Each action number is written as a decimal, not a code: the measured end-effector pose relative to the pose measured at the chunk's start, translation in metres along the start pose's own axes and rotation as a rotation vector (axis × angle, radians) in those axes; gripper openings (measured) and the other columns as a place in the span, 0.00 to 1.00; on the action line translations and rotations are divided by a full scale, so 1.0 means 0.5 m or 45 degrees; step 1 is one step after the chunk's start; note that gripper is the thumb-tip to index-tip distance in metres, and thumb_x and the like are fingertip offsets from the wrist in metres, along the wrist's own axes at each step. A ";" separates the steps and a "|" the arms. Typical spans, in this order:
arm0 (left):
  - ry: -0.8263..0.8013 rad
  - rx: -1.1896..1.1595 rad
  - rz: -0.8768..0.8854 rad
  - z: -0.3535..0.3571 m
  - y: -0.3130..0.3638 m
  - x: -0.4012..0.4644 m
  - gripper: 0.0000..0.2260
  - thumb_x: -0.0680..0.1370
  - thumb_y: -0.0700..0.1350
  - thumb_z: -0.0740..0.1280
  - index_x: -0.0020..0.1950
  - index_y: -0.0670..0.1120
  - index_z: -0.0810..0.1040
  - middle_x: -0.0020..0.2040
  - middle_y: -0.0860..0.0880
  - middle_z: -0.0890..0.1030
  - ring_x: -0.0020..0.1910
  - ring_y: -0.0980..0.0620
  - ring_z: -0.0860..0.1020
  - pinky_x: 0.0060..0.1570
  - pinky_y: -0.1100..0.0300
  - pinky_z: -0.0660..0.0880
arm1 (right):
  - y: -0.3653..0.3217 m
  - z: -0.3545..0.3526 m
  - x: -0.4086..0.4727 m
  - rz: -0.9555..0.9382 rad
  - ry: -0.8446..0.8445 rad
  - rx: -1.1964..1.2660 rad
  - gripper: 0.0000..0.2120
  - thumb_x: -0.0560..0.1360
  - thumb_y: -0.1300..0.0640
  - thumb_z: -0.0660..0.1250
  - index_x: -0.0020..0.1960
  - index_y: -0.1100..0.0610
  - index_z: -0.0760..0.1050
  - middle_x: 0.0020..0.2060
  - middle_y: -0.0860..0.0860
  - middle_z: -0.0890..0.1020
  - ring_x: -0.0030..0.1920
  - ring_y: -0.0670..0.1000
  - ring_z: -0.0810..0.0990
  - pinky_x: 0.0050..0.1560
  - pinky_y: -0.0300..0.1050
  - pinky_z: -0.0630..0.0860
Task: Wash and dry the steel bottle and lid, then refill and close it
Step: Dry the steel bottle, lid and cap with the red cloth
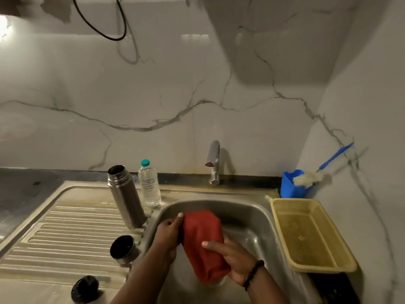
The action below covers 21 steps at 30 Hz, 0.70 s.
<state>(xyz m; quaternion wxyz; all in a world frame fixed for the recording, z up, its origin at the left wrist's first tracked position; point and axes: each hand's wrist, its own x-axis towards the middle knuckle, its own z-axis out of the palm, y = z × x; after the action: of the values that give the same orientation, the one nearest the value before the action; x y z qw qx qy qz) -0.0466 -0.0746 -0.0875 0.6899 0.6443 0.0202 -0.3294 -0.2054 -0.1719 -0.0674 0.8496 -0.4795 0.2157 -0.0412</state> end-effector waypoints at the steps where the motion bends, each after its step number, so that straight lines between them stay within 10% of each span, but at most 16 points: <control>1: -0.001 0.004 -0.078 0.005 -0.016 0.011 0.15 0.81 0.43 0.66 0.58 0.31 0.78 0.49 0.31 0.82 0.40 0.41 0.83 0.36 0.53 0.80 | 0.002 -0.012 0.000 -0.014 0.092 -0.033 0.18 0.73 0.68 0.70 0.63 0.64 0.75 0.54 0.63 0.83 0.52 0.59 0.83 0.48 0.48 0.81; 9: -0.237 0.056 -0.293 0.132 -0.080 -0.011 0.10 0.84 0.36 0.57 0.52 0.32 0.75 0.36 0.37 0.81 0.26 0.46 0.81 0.23 0.58 0.78 | -0.068 -0.120 -0.043 -0.056 0.356 -0.279 0.21 0.75 0.65 0.68 0.64 0.50 0.71 0.55 0.56 0.82 0.52 0.55 0.84 0.49 0.49 0.81; 15: -0.499 0.188 -0.219 0.275 -0.090 -0.036 0.12 0.85 0.44 0.58 0.59 0.39 0.77 0.48 0.42 0.82 0.40 0.47 0.80 0.38 0.56 0.79 | -0.171 -0.211 -0.097 -0.410 0.510 -0.093 0.21 0.74 0.66 0.68 0.63 0.51 0.73 0.55 0.55 0.84 0.54 0.59 0.83 0.54 0.60 0.79; 21: -0.728 0.397 -0.191 0.367 -0.123 -0.084 0.08 0.84 0.47 0.61 0.57 0.47 0.78 0.48 0.49 0.81 0.48 0.50 0.78 0.45 0.56 0.77 | -0.126 -0.407 -0.078 0.022 1.051 -0.636 0.26 0.67 0.51 0.70 0.65 0.52 0.74 0.53 0.53 0.83 0.51 0.57 0.82 0.55 0.57 0.79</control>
<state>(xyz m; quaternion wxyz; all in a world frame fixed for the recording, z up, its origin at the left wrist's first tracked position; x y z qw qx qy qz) -0.1817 -0.2195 -0.0913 0.5347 0.6201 -0.1776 -0.5459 -0.3145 -0.3571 -0.0930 0.5522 -0.6106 0.5423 -0.1680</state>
